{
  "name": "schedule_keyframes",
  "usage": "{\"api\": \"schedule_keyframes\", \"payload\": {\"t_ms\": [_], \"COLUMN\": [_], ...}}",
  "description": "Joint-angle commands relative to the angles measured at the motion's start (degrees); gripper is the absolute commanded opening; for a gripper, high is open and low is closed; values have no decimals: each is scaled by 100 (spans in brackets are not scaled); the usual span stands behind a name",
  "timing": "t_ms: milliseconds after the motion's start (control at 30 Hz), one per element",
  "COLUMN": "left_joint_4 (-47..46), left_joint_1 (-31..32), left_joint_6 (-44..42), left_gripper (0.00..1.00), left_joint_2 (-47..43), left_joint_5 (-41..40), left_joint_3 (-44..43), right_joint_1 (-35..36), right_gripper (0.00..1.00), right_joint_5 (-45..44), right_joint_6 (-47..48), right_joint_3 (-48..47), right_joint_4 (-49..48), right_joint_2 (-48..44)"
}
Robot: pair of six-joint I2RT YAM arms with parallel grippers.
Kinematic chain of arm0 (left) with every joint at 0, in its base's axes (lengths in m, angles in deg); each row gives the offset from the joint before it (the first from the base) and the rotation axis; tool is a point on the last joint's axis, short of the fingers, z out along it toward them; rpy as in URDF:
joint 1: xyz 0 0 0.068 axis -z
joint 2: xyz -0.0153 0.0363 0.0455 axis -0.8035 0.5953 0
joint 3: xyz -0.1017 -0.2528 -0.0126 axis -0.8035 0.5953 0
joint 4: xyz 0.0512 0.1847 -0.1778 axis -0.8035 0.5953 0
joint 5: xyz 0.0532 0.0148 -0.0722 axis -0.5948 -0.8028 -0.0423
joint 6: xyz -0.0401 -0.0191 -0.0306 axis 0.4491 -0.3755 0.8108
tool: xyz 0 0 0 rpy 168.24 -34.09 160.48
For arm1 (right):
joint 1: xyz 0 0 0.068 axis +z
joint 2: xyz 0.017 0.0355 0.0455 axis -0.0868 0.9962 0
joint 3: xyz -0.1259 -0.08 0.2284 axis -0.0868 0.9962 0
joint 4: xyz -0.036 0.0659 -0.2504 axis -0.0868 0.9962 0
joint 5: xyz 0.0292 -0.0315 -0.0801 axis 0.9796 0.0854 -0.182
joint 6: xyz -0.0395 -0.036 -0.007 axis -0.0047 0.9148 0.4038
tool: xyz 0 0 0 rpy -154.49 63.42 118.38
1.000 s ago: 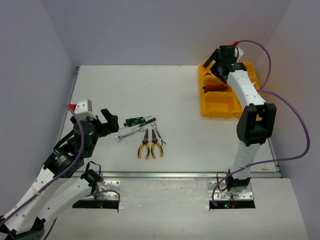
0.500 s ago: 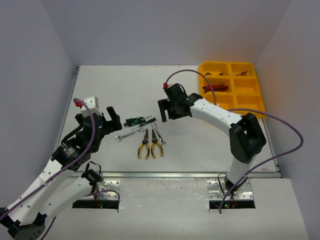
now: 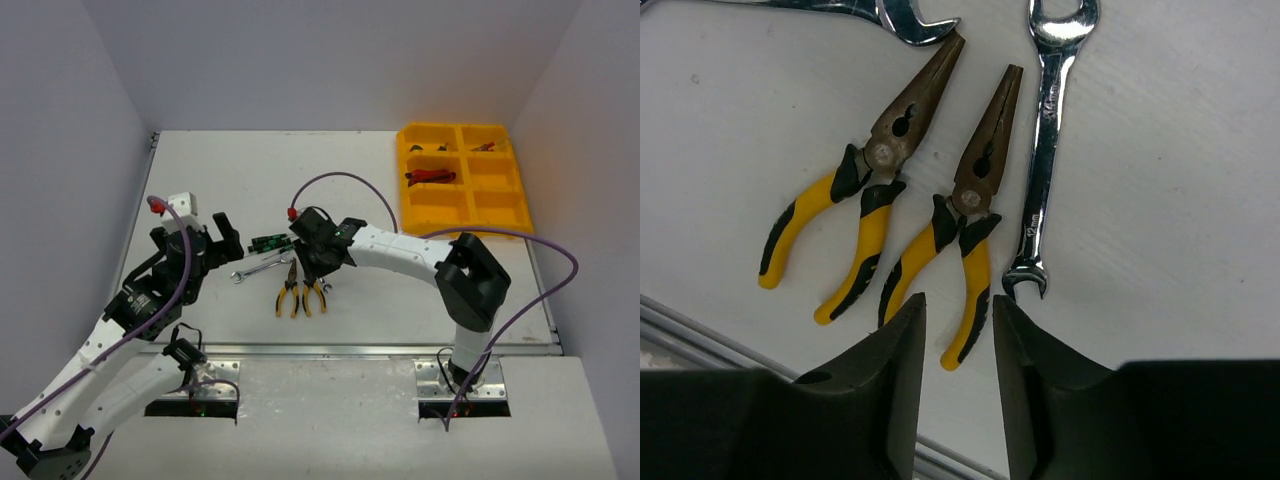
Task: Sort the tools into containers
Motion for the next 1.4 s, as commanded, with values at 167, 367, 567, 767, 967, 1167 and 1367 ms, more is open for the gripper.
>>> {"api": "schedule_keyframes", "payload": {"t_ms": [167,367,567,767,967,1167,1367], "left_joint_4": [-184,-188,-196,-196,-196,-205,-205], "left_joint_1": [-68,-63,-68,-65,-63,-63,-67], "left_joint_6": [-36,-45,-53,-53,-53,-62,-62], "left_gripper": [100,100,100,100,100,100,100], "left_joint_2": [-79,-103,-161,-167,-206,-228,-250], "left_joint_5": [70,91,100,108,115,117,117], "left_joint_3": [-41,-45,-41,-41,-33,-33,-33], "right_joint_1": [185,224,247,272,280,301,308], "right_gripper": [23,21,19,22,24,0,0], "right_joint_5": [109,164,24,-137,-143,-113,-242], "right_joint_6": [-28,-3,5,-27,-66,-53,66], "right_joint_3": [84,76,84,63,50,139,277], "right_joint_4": [56,68,103,102,100,36,-63], "right_joint_2": [428,704,964,1082,1274,1109,415]}}
